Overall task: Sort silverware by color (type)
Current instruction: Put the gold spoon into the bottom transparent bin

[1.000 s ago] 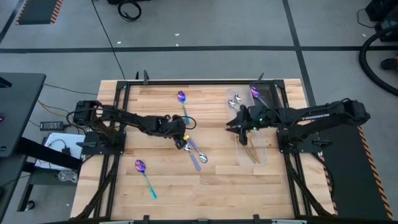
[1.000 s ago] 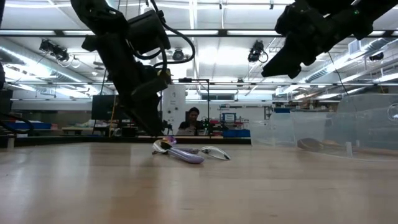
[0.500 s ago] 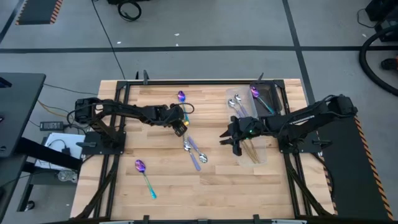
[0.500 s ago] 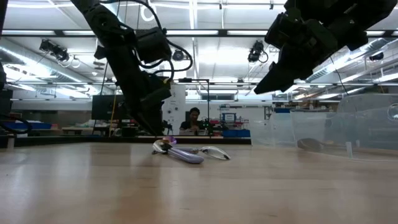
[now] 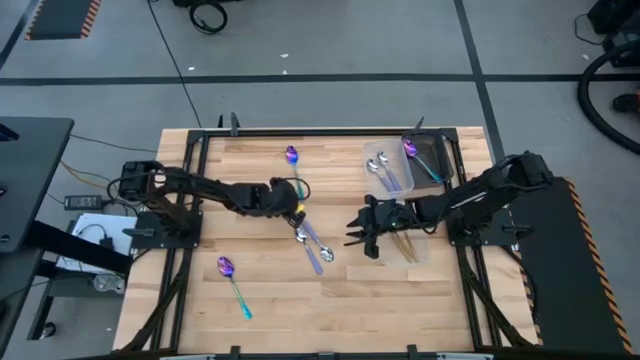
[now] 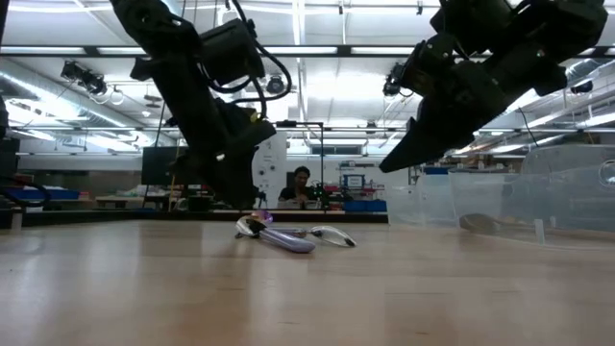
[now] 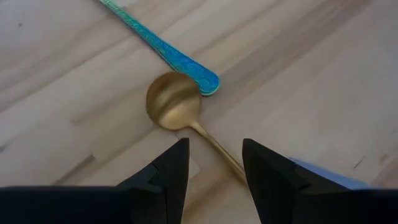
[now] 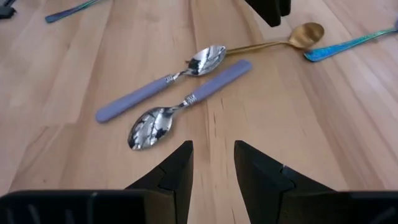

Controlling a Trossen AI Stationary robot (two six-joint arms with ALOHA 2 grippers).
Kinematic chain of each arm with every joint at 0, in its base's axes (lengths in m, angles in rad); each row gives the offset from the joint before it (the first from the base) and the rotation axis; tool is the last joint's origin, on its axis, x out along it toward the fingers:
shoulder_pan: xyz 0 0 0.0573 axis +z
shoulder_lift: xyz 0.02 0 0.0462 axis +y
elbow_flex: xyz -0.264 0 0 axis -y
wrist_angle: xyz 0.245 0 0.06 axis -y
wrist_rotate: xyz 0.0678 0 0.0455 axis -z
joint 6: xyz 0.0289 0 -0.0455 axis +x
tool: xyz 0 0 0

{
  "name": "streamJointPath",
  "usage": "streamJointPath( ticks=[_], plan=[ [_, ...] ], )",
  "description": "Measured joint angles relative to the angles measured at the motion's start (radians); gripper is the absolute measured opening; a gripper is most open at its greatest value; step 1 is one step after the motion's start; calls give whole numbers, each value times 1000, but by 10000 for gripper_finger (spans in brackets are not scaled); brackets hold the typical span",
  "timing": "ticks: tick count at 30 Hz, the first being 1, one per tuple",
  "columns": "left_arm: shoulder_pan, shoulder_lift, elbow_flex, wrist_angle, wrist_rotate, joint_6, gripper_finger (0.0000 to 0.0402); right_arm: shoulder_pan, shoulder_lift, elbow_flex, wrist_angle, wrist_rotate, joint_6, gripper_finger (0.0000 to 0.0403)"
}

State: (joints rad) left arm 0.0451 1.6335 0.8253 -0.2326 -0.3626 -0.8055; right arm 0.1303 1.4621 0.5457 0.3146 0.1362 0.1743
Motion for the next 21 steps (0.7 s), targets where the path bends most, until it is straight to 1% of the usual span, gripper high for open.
streamJointPath(
  ticks=[4, 7, 11, 15, 21],
  plan=[
    [-45, 14, 0, -6, -76, -82, 150, 0, 10, 0, 11, -3, -11, 126],
    [-70, 38, 13, -30, -110, -124, 141, 1, 11, 0, 14, -4, -11, 126],
    [-97, 84, 88, -63, -153, -130, 133, 2, 11, 0, 14, -6, -11, 126],
    [-121, 130, 166, -161, -223, -130, 130, 11, 11, 0, 14, -6, 3, 126],
    [-124, 136, 183, -168, -264, -172, 130, 35, 11, 0, 14, 1, 2, 126]
  ],
)
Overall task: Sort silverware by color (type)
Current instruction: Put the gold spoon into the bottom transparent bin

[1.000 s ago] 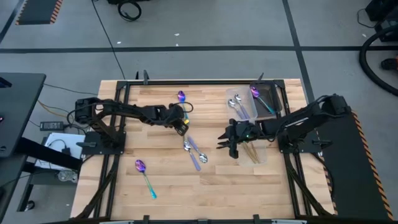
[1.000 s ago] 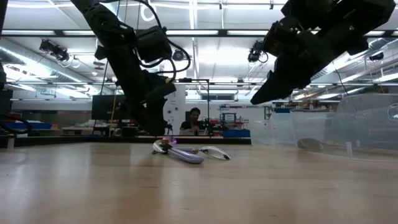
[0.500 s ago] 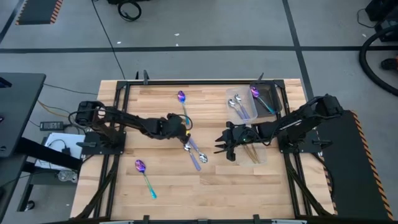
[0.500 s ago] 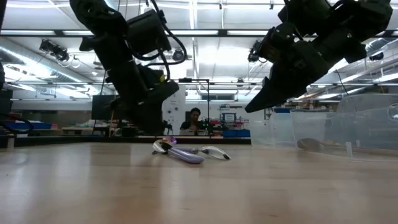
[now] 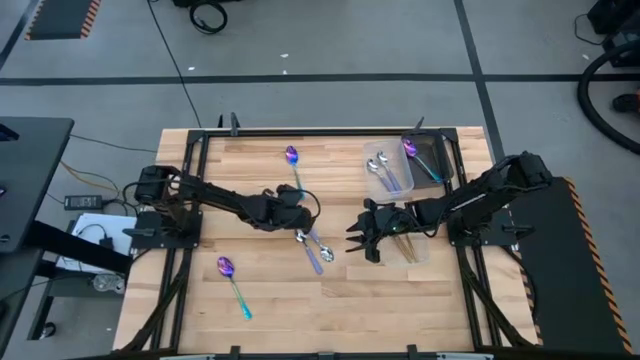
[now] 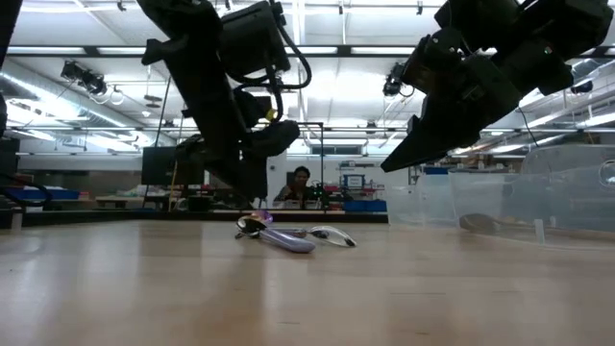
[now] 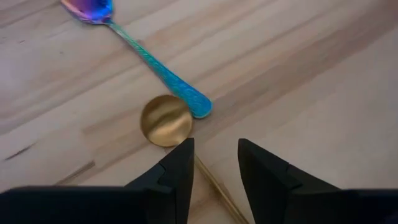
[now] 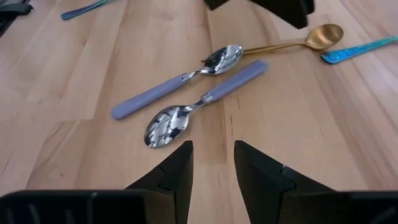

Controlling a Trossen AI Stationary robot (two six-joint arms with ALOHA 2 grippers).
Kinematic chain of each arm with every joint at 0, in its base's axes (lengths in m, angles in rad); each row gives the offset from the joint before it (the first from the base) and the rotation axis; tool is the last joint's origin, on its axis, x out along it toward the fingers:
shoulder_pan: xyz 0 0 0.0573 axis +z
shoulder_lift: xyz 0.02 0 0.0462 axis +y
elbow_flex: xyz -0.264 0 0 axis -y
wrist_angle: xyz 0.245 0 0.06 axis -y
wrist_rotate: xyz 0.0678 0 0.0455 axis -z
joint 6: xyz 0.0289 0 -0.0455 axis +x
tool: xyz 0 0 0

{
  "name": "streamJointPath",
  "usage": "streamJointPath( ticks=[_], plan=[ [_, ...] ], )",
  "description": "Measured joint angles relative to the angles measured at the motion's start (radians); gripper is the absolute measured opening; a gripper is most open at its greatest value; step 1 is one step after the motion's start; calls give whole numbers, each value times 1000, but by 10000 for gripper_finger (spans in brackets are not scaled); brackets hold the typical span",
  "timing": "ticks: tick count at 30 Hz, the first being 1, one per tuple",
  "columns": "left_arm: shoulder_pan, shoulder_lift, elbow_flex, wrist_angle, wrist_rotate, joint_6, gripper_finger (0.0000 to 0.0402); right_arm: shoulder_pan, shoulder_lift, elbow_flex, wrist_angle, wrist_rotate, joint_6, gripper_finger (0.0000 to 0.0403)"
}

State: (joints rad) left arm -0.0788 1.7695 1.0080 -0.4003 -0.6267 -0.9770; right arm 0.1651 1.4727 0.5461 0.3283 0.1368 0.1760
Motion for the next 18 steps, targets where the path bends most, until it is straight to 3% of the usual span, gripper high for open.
streamJointPath(
  ticks=[5, 12, 18],
  plan=[
    [0, 7, 0, 8, -17, -34, 138, 4, 0, 0, 0, 22, -6, 126],
    [-11, 87, -1, 19, -31, -119, 195, 4, 0, 0, 1, 24, -12, 126],
    [3, 132, 0, -12, -31, -180, 200, 4, 0, 0, 0, 25, -14, 126]
  ],
)
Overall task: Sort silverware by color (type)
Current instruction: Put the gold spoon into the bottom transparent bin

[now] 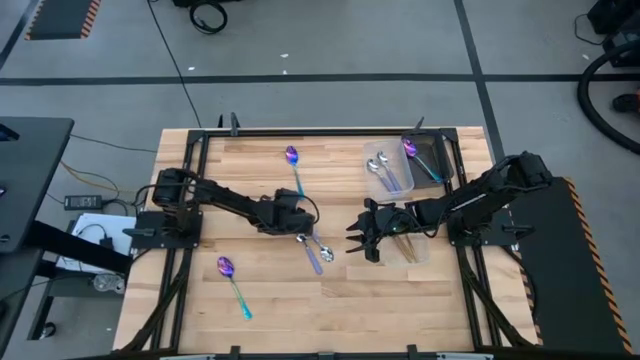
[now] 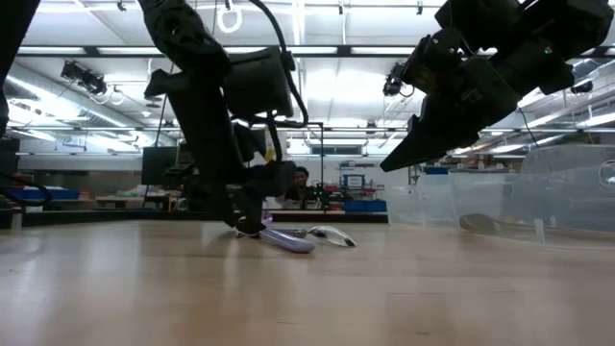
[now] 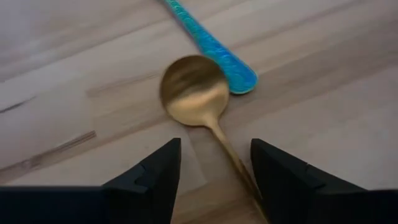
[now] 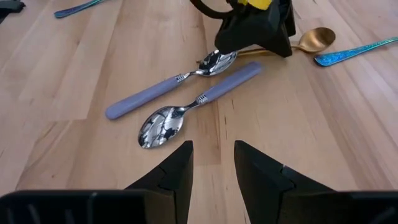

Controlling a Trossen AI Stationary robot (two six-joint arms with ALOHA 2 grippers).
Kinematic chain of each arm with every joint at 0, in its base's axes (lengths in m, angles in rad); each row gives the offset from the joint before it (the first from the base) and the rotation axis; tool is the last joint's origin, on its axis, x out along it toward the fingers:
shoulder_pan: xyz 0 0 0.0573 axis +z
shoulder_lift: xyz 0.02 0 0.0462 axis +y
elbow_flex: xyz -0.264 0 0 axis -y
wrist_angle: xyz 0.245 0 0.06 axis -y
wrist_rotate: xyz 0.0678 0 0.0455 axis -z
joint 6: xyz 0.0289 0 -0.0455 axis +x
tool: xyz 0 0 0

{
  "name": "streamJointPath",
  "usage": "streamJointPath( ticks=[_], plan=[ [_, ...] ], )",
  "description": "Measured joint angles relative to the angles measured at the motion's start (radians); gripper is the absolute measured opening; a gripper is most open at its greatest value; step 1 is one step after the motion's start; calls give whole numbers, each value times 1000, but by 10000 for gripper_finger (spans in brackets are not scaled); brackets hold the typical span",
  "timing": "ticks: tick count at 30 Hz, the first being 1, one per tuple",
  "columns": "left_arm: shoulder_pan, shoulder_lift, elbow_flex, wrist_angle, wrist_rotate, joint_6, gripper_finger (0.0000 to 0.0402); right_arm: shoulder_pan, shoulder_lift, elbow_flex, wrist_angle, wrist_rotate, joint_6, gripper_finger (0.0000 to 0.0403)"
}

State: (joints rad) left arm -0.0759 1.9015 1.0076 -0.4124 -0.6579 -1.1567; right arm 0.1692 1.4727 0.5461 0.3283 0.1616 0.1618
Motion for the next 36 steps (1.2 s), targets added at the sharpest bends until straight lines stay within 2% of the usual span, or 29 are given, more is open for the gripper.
streamJointPath(
  ticks=[4, 7, 17, 23, 29, 36],
  plan=[
    [8, 9, 2, -6, 17, -6, 183, 1, 0, 0, 1, 0, 0, 126],
    [12, 12, 4, -9, 46, 11, 155, 5, 0, 0, 4, -1, 0, 126],
    [5, 14, 5, -78, 85, 42, 16, 7, 0, 0, 7, 0, -4, 126],
    [7, 3, 4, -107, 95, 93, 15, 8, 0, 0, 7, 1, -4, 126],
    [-26, -60, -7, -142, 107, 144, 12, 8, 0, 0, 7, 1, -4, 126],
    [-110, -117, -4, -81, -29, 202, 11, 8, 0, 0, 8, 3, 15, 126]
  ],
)
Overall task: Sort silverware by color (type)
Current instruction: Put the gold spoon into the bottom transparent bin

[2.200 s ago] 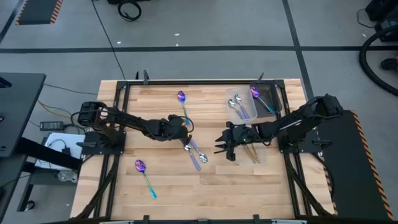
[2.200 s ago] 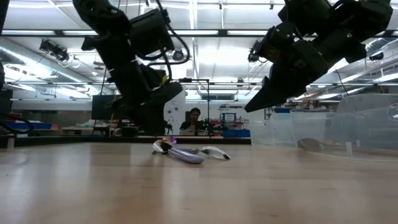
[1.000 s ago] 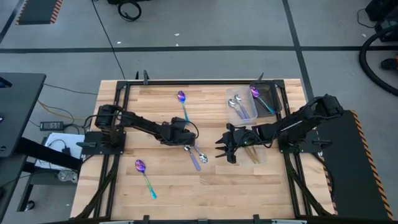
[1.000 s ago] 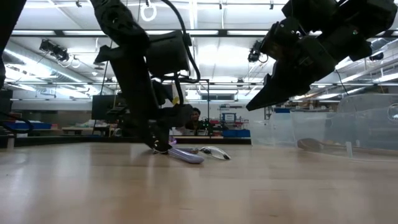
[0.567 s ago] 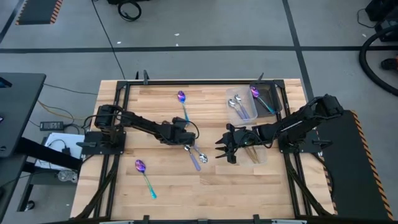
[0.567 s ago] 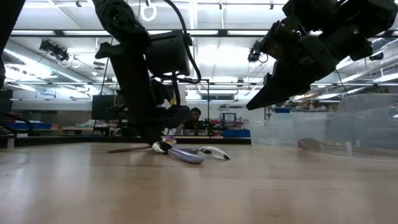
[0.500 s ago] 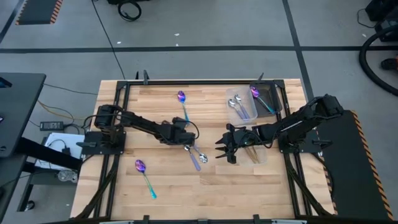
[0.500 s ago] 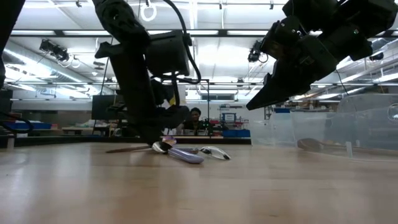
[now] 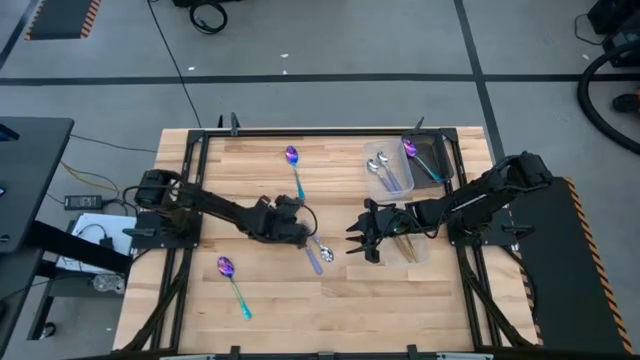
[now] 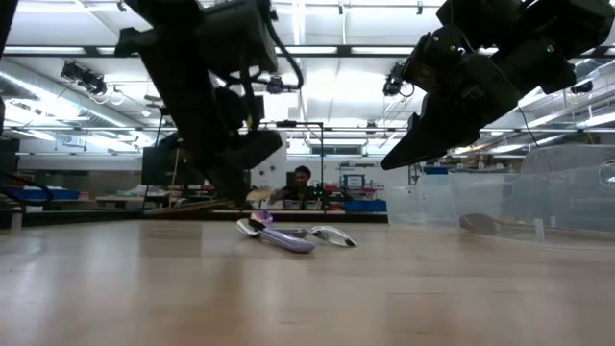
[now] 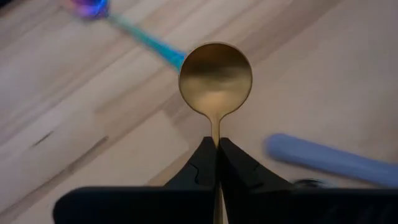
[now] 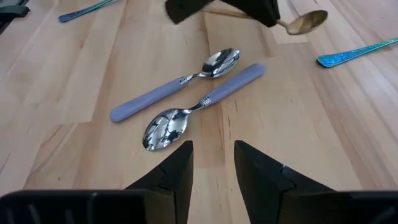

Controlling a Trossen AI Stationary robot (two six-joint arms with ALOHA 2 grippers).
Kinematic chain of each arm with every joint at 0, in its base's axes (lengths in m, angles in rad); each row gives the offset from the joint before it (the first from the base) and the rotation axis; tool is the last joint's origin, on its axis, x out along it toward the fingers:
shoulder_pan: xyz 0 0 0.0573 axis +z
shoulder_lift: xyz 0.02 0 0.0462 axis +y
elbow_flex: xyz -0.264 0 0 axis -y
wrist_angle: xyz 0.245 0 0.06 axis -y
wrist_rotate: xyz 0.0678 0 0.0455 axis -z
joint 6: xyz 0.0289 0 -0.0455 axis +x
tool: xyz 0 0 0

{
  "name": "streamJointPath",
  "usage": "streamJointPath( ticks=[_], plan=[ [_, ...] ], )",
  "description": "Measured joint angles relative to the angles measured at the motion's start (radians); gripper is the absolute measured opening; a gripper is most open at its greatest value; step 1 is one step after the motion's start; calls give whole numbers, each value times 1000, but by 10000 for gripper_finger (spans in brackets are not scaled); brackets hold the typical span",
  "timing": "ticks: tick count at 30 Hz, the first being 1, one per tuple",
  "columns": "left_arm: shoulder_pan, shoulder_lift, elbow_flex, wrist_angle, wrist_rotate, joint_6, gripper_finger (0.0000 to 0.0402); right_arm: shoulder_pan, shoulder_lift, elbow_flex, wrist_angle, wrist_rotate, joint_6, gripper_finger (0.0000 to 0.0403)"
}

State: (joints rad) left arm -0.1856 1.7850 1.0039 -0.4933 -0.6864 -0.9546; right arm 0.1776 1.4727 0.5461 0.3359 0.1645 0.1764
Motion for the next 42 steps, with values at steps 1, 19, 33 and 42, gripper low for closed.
streamJointPath(
  ticks=[1, 19, 33, 42],
  plan=[
    [-12, -9, 0, 7, -11, 9, 11, 0, 0, 0, 1, 6, 0, 126],
    [-73, -33, 2, 323, -192, 364, 11, 0, -38, 0, -48, 108, -11, 126],
    [-70, -143, 4, 460, -126, 733, 11, 1, -314, 0, -229, 153, -46, 126],
    [-7, -142, 3, 636, 127, 896, 11, 0, -417, 0, -322, 175, -13, 126]
  ],
)
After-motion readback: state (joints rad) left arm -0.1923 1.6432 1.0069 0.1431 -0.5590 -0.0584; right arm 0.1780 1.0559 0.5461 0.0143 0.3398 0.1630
